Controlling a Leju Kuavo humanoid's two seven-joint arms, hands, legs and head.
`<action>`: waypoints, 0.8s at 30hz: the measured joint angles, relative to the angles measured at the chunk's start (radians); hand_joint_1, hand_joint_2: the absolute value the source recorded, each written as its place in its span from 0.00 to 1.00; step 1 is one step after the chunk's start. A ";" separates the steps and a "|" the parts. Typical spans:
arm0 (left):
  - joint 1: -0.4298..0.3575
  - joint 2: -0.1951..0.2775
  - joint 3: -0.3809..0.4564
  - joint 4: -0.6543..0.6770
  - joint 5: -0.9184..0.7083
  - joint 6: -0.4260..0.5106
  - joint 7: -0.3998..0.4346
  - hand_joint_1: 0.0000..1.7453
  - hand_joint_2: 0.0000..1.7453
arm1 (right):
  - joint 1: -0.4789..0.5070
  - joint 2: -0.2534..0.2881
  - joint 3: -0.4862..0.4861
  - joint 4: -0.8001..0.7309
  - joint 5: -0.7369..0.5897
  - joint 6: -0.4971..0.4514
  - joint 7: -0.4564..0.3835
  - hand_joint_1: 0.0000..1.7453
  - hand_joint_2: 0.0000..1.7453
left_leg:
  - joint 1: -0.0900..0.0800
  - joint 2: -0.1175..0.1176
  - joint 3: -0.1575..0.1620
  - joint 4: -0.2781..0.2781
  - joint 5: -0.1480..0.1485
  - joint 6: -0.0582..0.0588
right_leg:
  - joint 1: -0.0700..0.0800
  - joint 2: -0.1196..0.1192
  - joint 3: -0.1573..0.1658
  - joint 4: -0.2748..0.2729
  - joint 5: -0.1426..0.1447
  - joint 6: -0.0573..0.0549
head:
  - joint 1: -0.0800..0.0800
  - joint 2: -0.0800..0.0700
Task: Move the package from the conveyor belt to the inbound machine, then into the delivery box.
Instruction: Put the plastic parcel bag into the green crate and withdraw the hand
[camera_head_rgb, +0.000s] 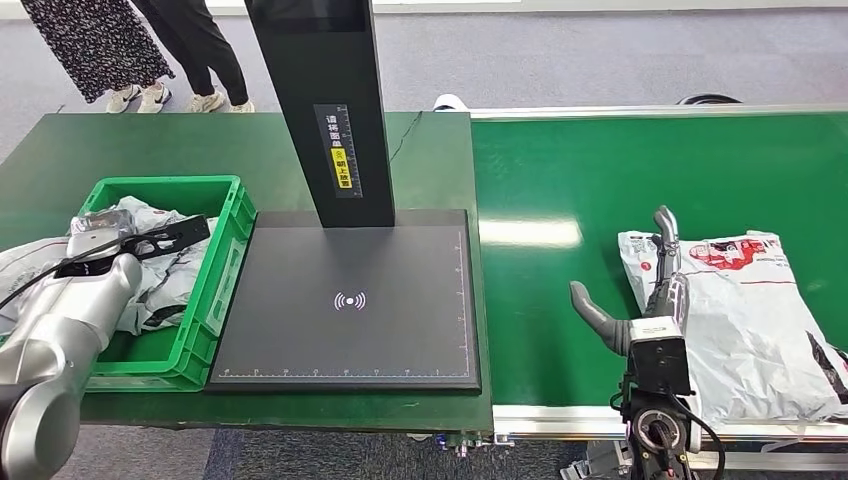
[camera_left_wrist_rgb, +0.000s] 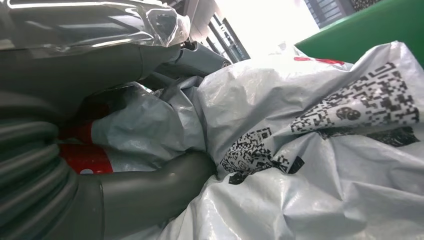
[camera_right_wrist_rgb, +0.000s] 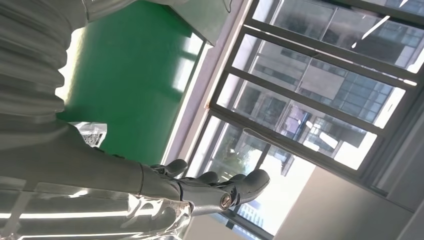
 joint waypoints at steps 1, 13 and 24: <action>-0.004 0.001 -0.002 0.008 0.001 -0.005 0.000 1.00 1.00 | -0.001 0.000 0.000 0.003 0.000 0.000 0.000 0.00 1.00 | 0.000 0.000 0.000 0.000 0.000 0.000 | 0.000 0.000 0.000 0.000 0.000 0.000 | 0.000 0.000; -0.011 0.003 -0.004 0.040 0.012 -0.005 -0.006 0.00 1.00 | -0.002 0.000 0.000 0.026 0.000 0.000 0.000 0.00 1.00 | 0.000 0.000 0.000 0.000 0.000 0.000 | 0.000 0.000 0.000 0.000 0.000 0.000 | 0.000 0.000; -0.001 -0.006 0.016 0.041 0.037 0.208 0.000 0.00 1.00 | 0.010 0.003 0.001 0.026 0.000 0.000 -0.001 0.00 1.00 | 0.000 0.000 0.000 0.000 0.000 0.000 | 0.000 0.000 0.000 0.000 0.000 0.000 | 0.000 0.000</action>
